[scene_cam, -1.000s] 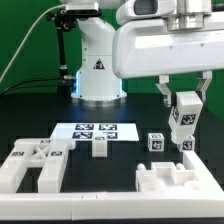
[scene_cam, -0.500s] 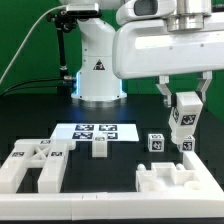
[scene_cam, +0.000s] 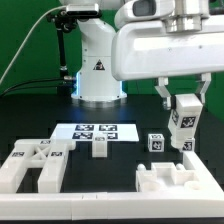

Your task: Assemble chair

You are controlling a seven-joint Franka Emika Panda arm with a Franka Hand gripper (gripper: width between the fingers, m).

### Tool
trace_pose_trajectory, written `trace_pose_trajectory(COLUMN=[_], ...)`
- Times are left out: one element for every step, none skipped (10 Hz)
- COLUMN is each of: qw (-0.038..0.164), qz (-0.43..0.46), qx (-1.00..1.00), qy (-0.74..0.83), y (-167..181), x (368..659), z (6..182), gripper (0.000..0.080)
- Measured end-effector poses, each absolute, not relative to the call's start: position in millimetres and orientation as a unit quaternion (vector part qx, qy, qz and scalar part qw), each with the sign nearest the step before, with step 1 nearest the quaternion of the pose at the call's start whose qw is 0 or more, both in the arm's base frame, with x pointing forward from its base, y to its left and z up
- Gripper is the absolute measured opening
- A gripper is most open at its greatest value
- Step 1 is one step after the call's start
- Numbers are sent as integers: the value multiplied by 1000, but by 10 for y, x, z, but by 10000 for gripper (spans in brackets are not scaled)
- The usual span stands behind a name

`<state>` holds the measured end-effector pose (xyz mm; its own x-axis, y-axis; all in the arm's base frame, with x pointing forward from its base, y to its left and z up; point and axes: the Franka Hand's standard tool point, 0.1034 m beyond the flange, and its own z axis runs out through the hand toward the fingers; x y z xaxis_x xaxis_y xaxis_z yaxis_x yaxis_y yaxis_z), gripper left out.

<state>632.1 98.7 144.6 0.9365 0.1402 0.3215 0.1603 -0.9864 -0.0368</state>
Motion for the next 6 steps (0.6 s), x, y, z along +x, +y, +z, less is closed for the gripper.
trace_pose_trajectory(qw=[28,25,26,27,27,28], qz=[-212,-251,-278,-310,-310,-306], qx=[-973,-964,-957,-947,-947,-948], qy=[-82,-81,-80,-78,-80,-81], y=[968,965,991,1030,1065,1088], x=[6395,6409,6425,6446,6420,6405], z=[1458,1419,1366,1307,1203,1161], gripper=[285,285,285,285,285,285])
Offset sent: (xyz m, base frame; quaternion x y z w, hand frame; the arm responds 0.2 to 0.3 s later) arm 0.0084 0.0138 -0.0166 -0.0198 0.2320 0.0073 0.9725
